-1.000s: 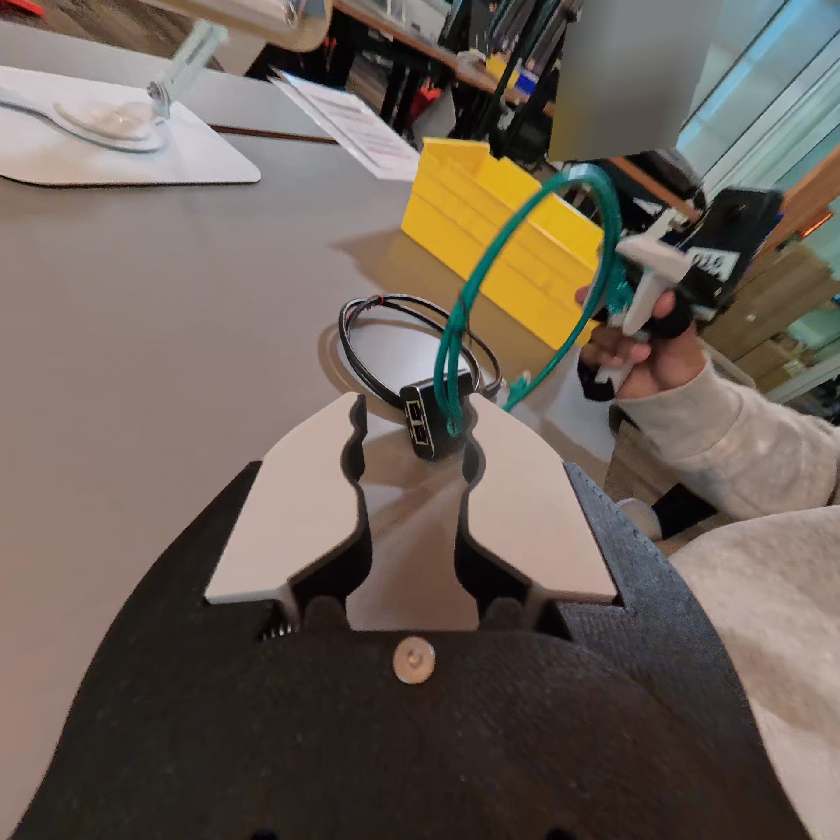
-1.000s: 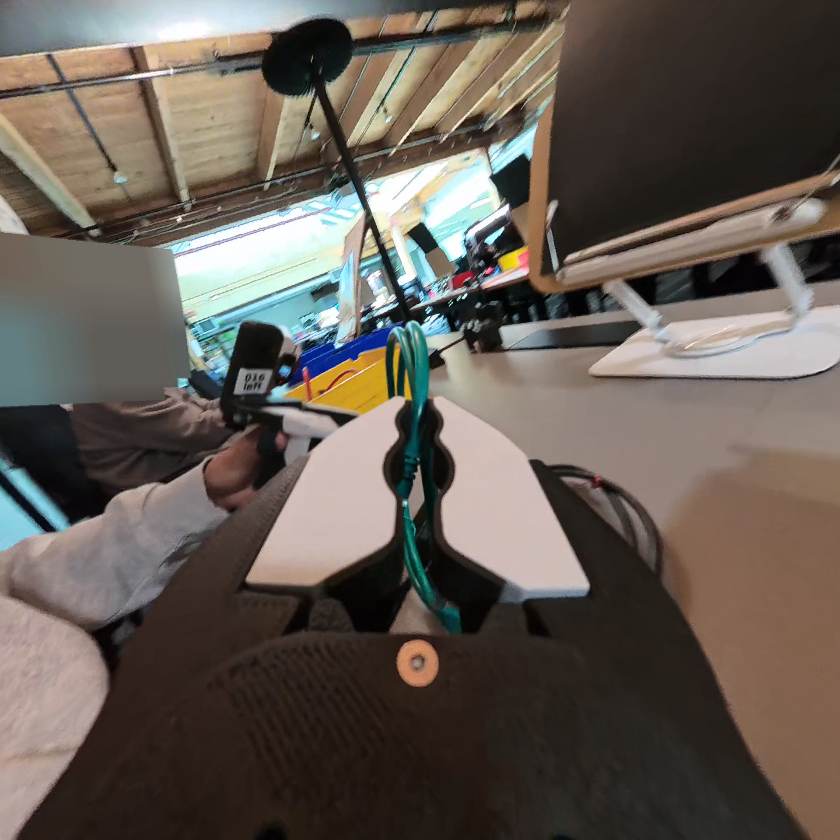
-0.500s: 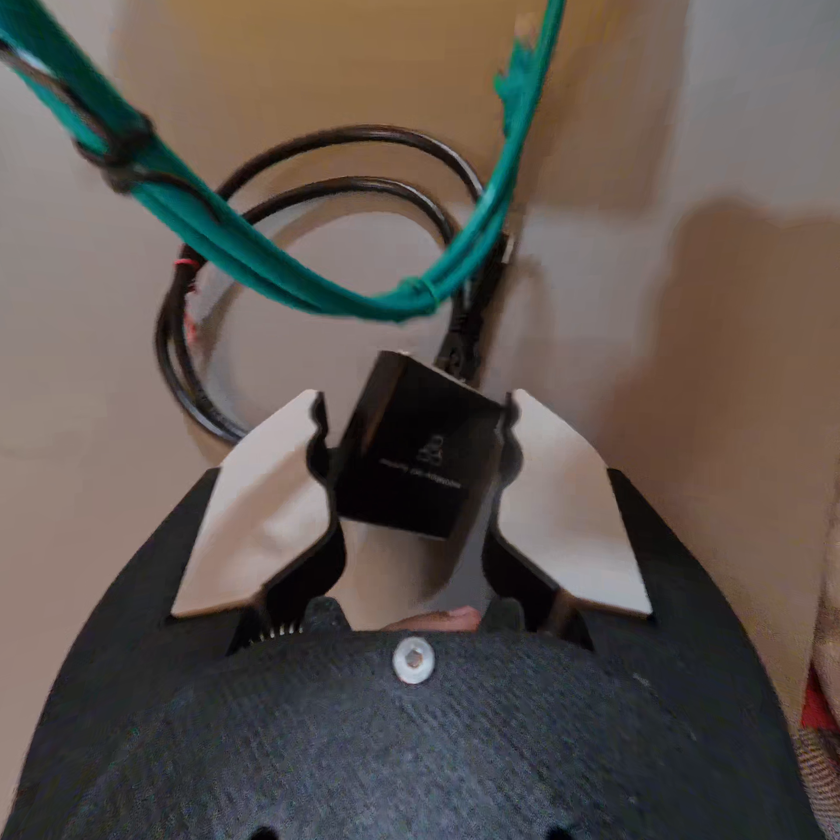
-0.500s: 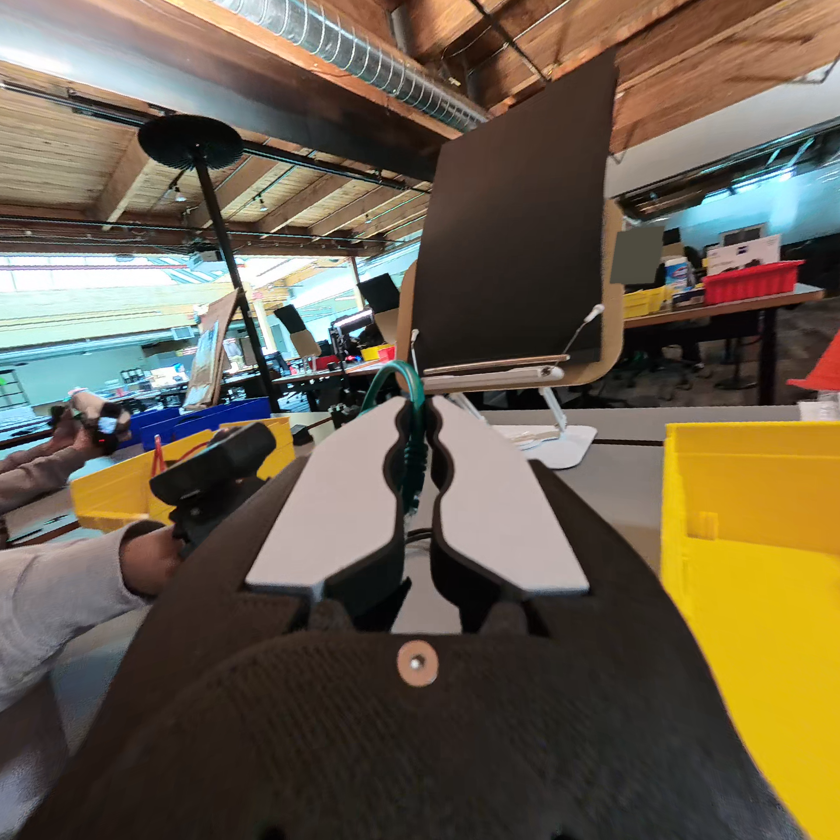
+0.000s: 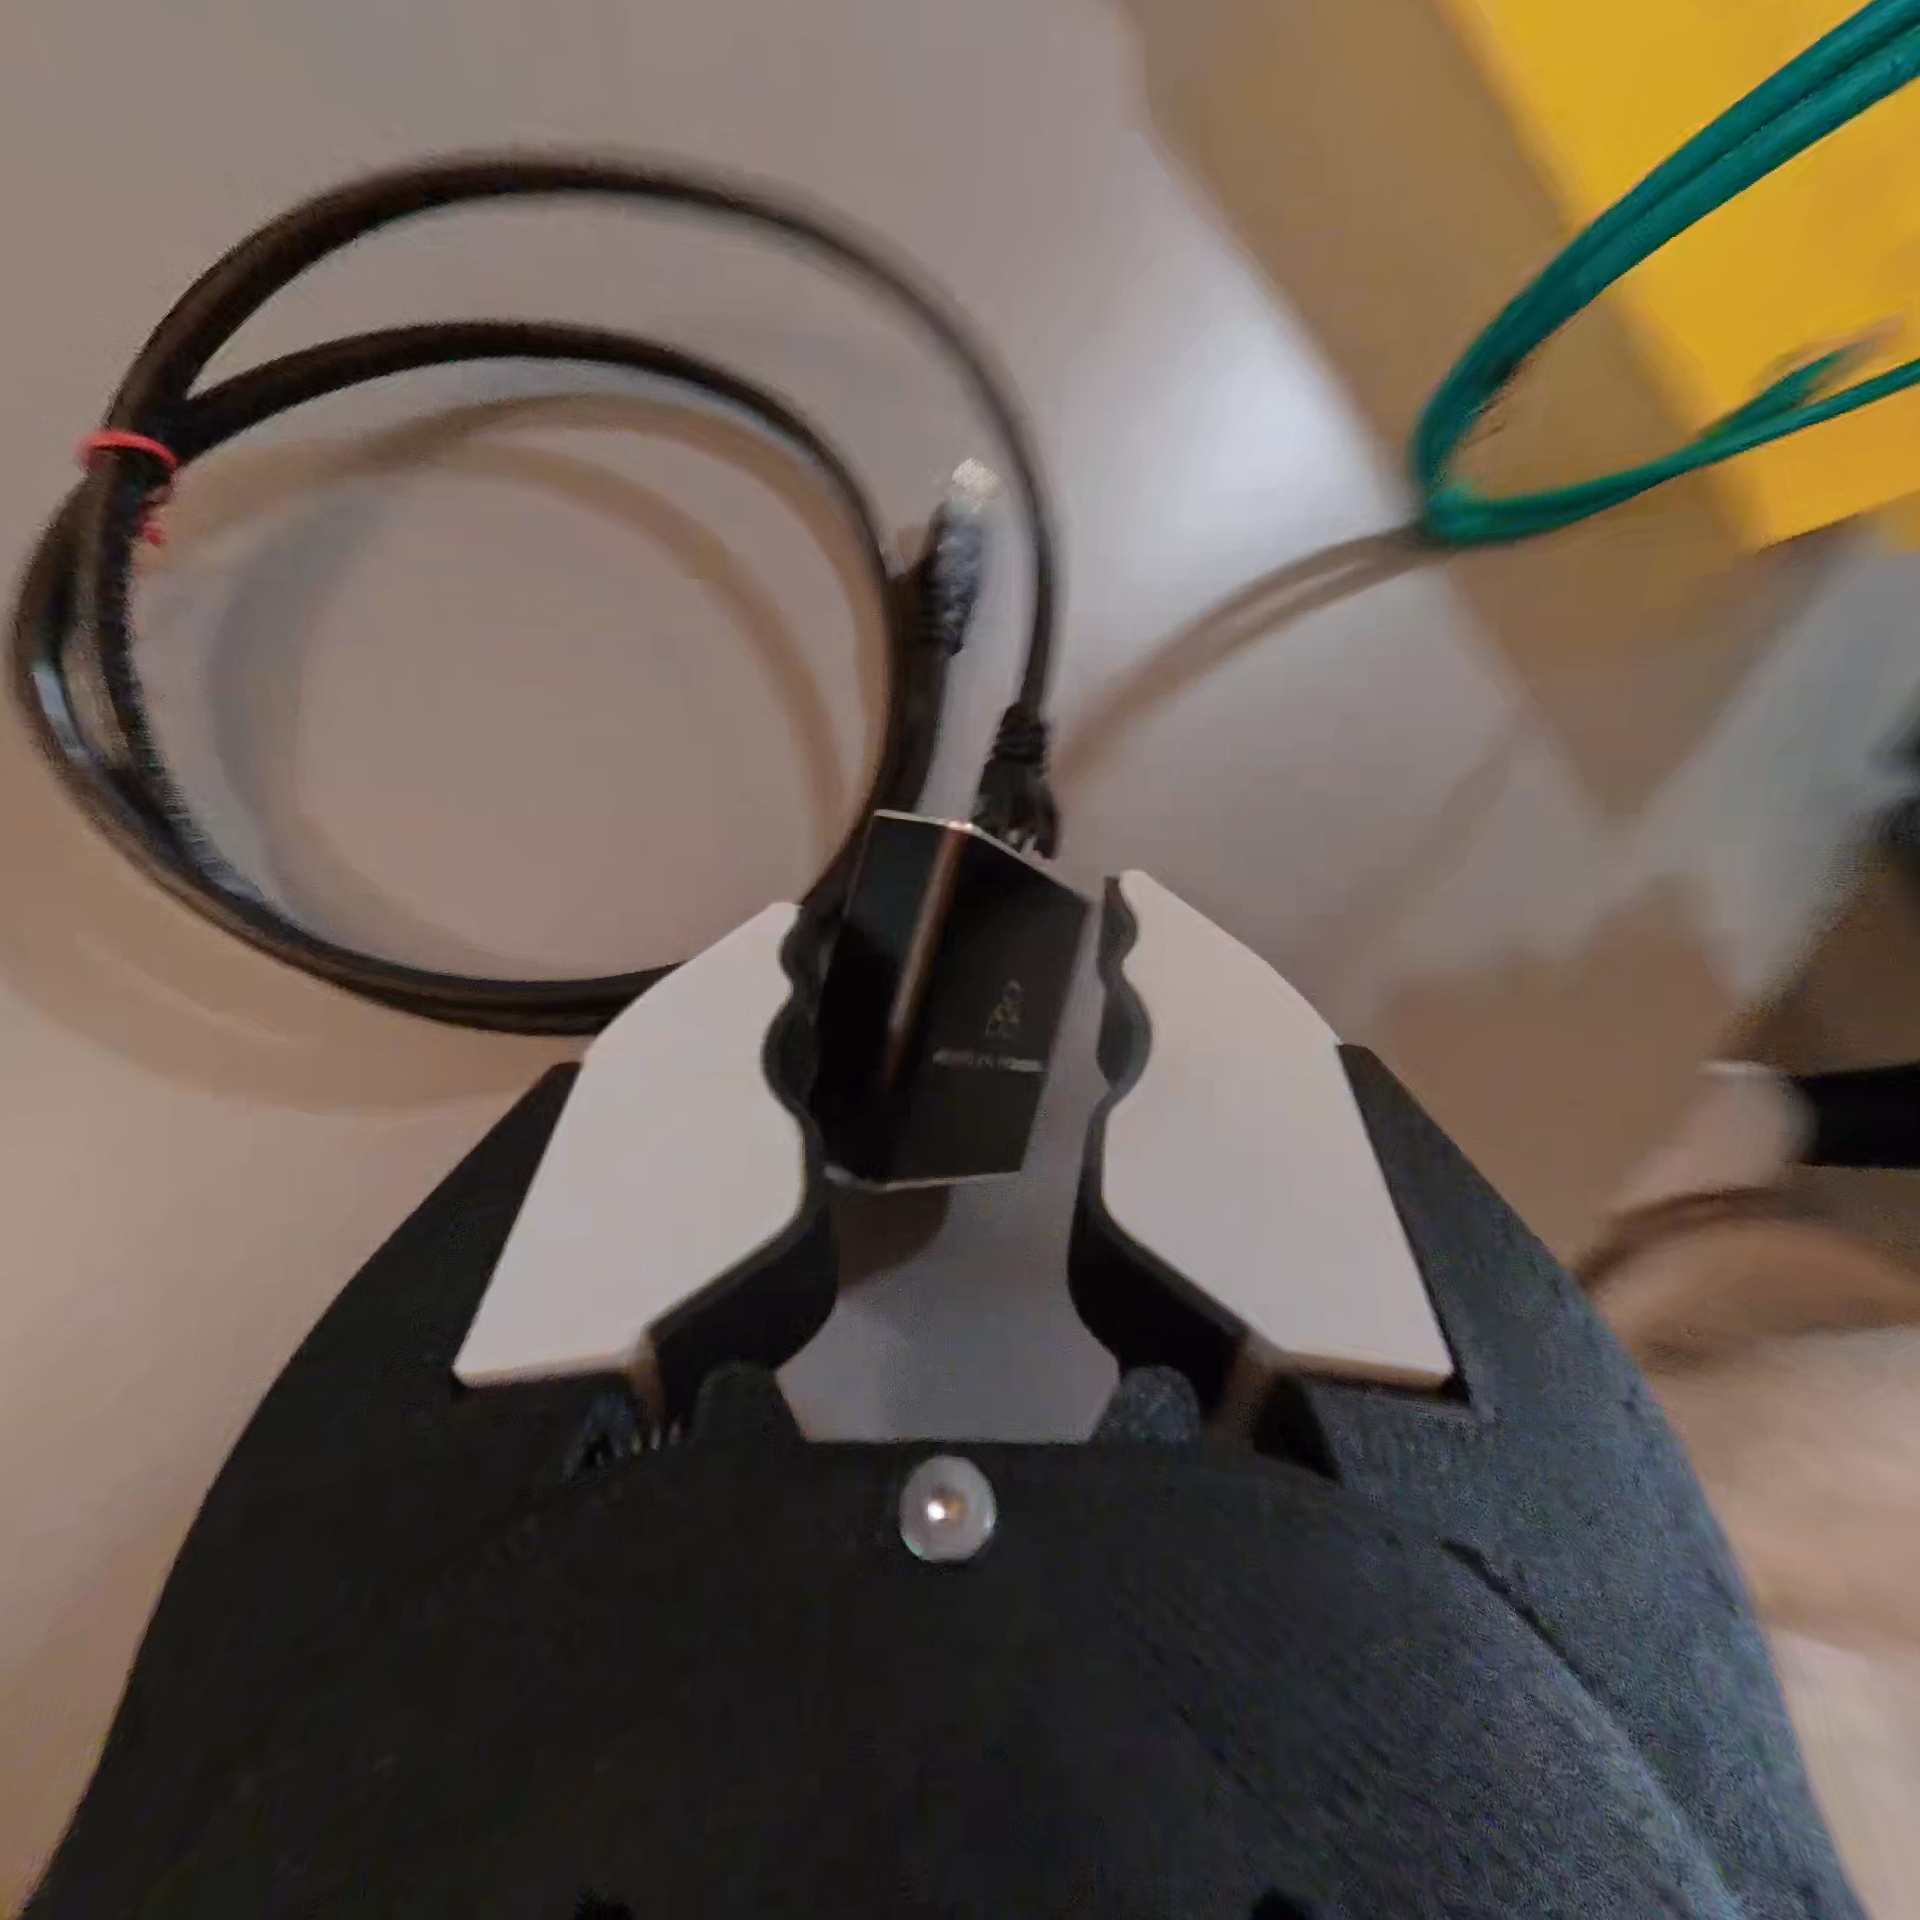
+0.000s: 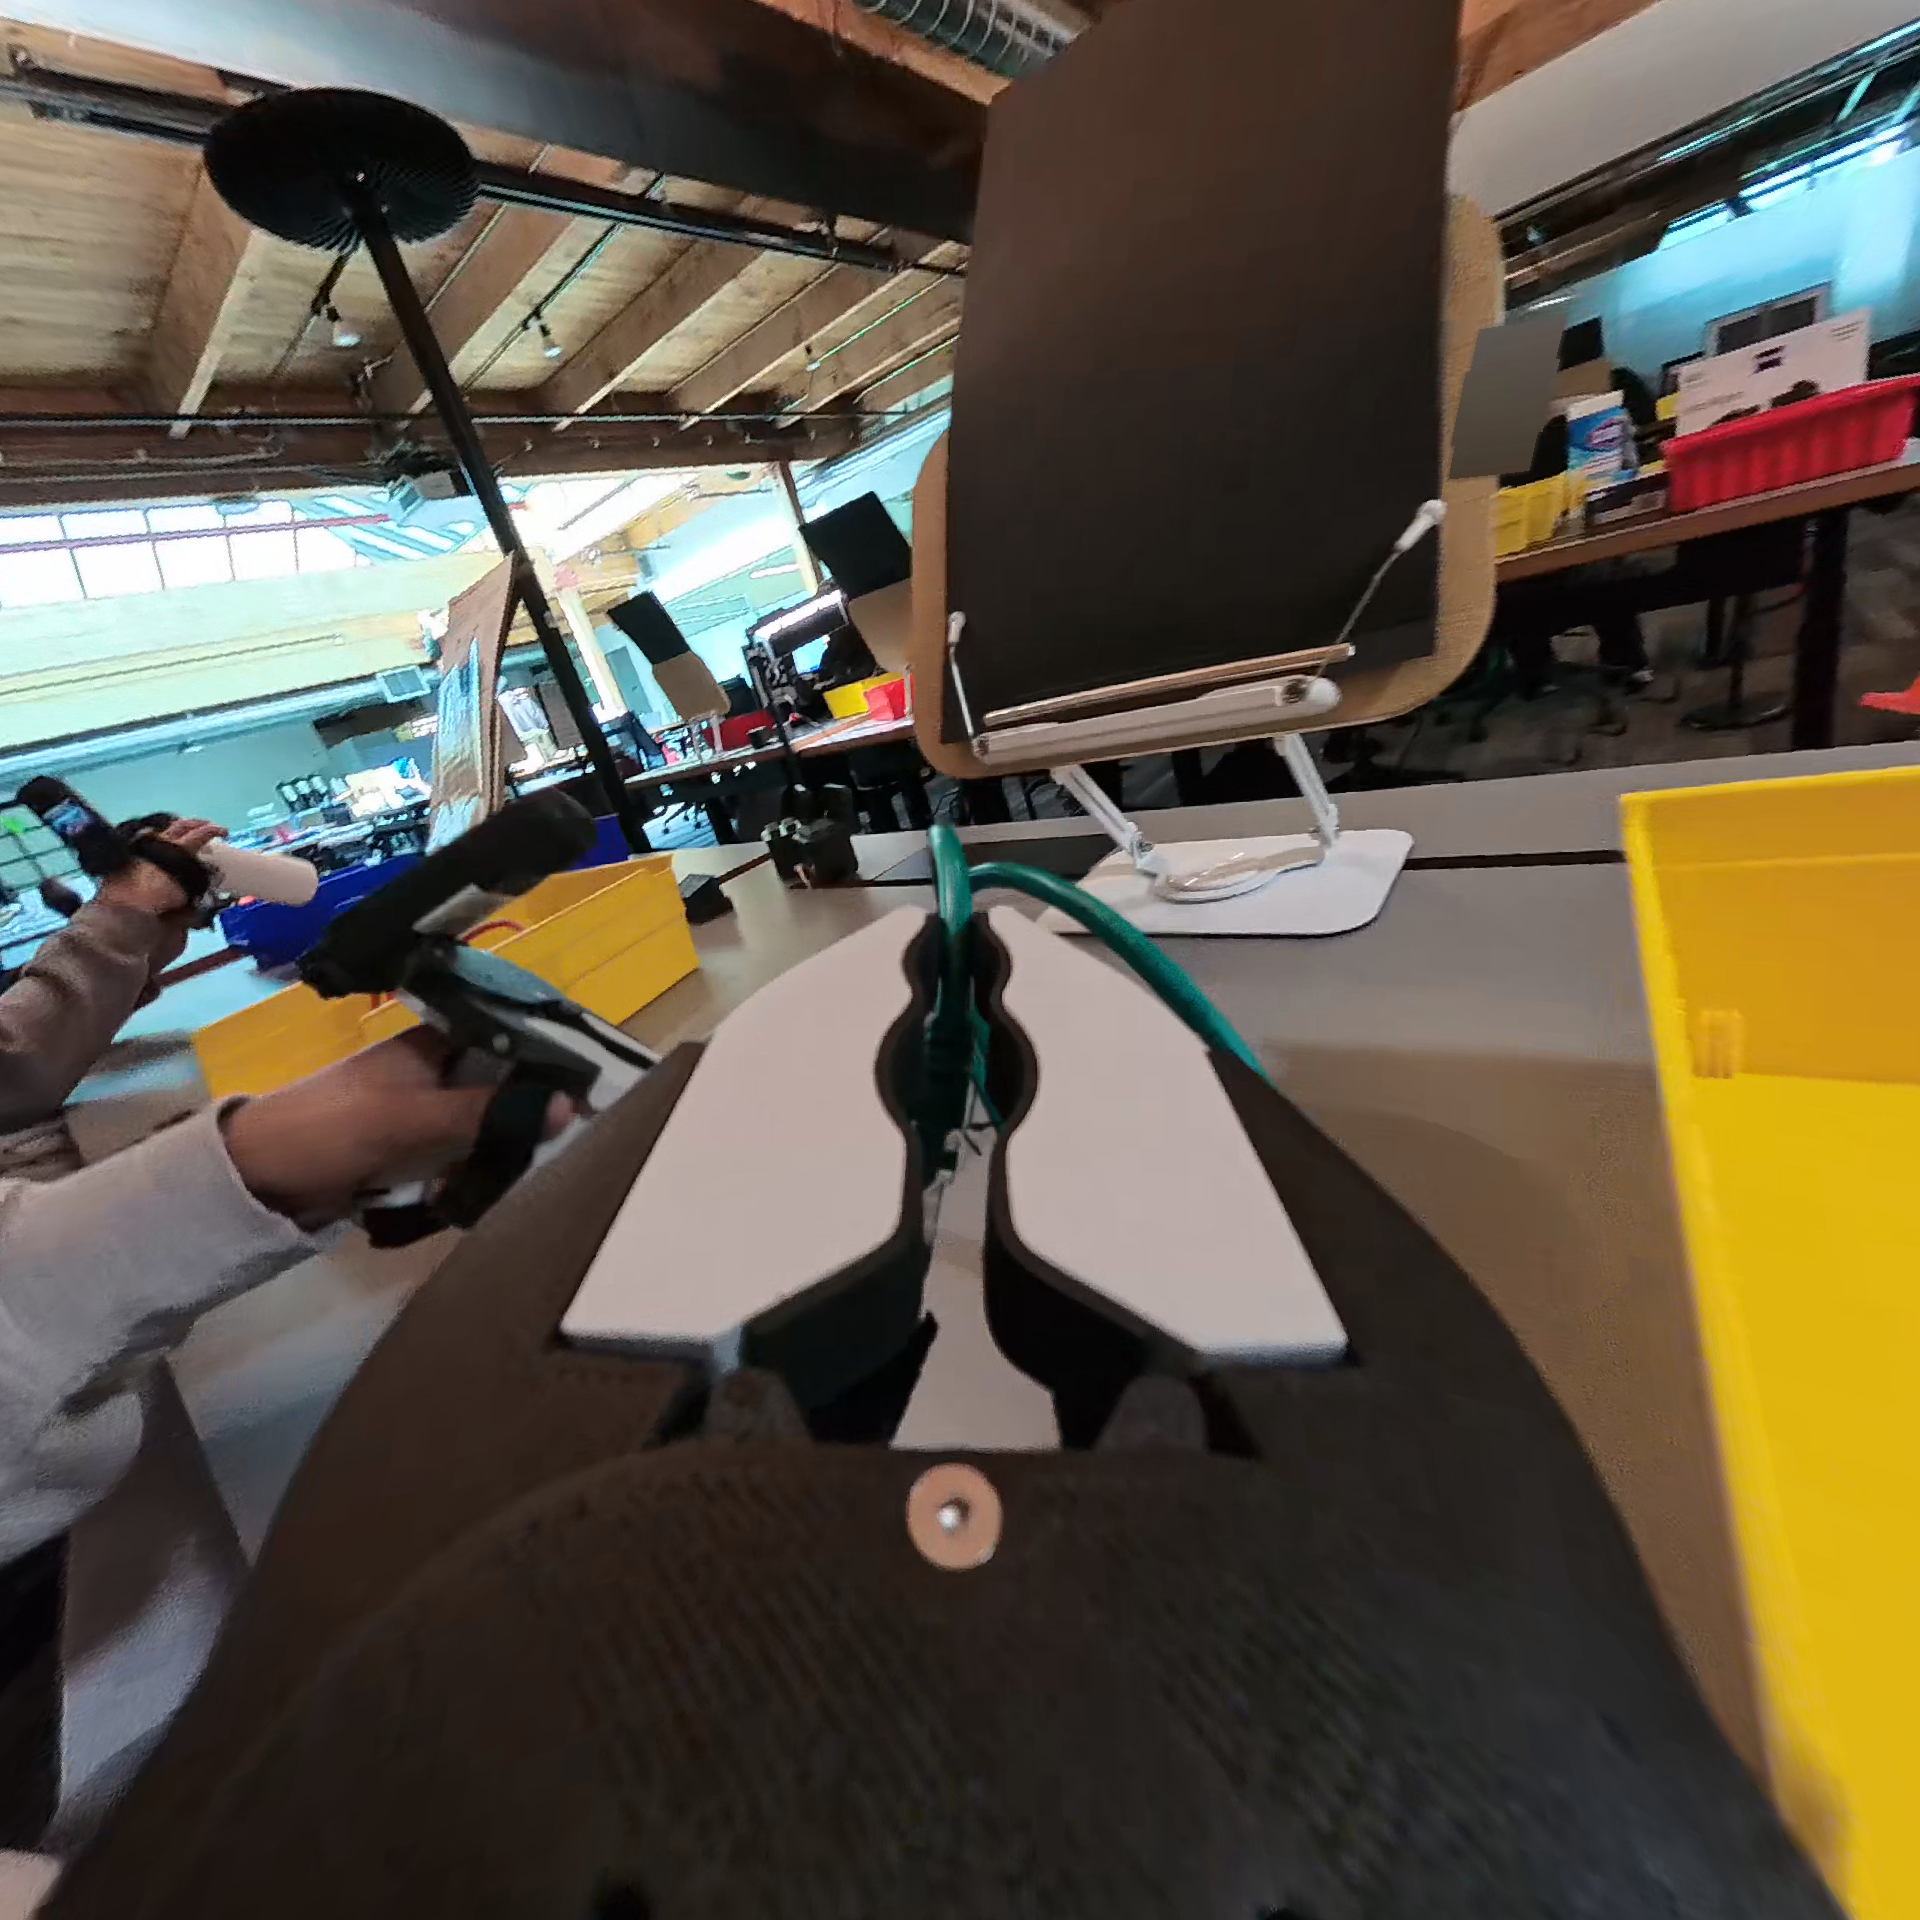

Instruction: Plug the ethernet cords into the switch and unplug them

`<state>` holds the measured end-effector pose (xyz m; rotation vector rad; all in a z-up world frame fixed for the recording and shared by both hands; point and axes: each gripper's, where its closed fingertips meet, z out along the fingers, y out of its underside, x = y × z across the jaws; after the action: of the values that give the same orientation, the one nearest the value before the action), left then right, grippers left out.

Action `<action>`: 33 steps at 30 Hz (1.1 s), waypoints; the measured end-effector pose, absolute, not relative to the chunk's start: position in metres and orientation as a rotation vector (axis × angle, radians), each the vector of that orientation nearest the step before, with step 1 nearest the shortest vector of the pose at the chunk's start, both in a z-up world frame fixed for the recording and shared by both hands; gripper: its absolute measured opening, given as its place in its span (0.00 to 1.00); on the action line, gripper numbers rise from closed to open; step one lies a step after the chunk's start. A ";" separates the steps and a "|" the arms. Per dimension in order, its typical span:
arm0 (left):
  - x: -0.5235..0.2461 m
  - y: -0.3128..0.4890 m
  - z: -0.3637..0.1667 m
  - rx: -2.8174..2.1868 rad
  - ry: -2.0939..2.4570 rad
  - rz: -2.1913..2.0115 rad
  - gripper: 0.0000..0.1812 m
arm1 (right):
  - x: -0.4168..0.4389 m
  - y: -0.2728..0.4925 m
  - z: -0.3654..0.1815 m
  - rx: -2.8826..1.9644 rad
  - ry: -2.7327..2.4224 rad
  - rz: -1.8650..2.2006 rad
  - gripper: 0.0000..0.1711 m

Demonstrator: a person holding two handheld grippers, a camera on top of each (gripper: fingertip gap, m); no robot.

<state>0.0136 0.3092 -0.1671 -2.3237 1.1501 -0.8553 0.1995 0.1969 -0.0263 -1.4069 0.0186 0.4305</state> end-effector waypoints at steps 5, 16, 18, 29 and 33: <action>0.022 0.267 -0.118 -2.278 0.931 -1.649 0.28 | 0.191 0.201 -0.028 -1.413 -0.015 0.466 0.03; 0.006 0.308 -0.130 -2.127 0.907 -1.223 0.35 | 0.174 0.209 -0.033 -1.440 -0.067 0.549 0.03; 0.005 0.304 -0.147 -2.194 0.953 -1.194 0.37 | 0.168 0.209 -0.036 -1.454 -0.089 0.563 0.03; 0.030 0.297 -0.103 -1.866 1.021 -1.232 0.35 | 0.116 0.197 -0.064 -1.603 -0.233 1.004 0.03; 0.047 0.274 -0.068 -1.641 1.105 -1.277 0.43 | 0.105 0.189 -0.066 -1.621 -0.359 0.929 0.03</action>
<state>0.0469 0.2738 -0.0678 -1.6408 1.1048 -1.2774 0.1049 0.1895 -0.0663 -1.6210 -0.3589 0.9287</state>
